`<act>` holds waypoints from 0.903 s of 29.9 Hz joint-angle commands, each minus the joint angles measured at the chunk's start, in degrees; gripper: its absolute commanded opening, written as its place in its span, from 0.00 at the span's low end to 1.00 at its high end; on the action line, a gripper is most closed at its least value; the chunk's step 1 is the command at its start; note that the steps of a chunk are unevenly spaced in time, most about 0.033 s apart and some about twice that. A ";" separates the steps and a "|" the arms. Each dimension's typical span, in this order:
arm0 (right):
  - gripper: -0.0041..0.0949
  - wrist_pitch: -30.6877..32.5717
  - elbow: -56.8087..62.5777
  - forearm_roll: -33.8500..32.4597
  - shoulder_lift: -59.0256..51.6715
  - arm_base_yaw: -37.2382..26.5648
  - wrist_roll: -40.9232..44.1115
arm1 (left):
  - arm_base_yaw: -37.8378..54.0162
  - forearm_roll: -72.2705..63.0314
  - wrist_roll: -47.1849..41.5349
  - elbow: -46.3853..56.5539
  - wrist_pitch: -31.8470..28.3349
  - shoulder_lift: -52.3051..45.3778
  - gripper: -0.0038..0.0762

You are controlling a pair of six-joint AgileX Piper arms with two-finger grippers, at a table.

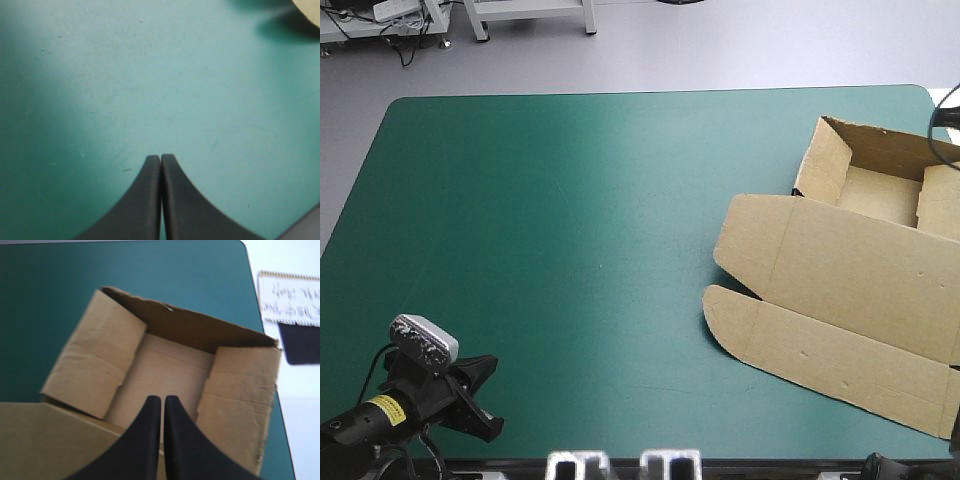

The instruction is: Fold the box

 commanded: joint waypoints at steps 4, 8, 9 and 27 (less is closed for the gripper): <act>0.04 -1.20 9.20 -6.93 -16.76 13.35 0.66 | 0.10 1.35 0.27 -1.47 -6.90 0.39 0.03; 0.04 -2.70 20.23 -8.09 -28.13 17.56 3.44 | 0.10 2.90 0.12 -1.47 -8.12 0.39 0.03; 0.04 -3.53 22.33 -8.09 -30.32 17.56 3.70 | 0.10 3.38 -0.05 -1.47 -8.25 0.39 0.03; 0.04 -13.49 65.11 -8.02 -60.99 17.35 4.96 | 0.10 0.42 -0.17 7.35 -13.51 0.30 0.03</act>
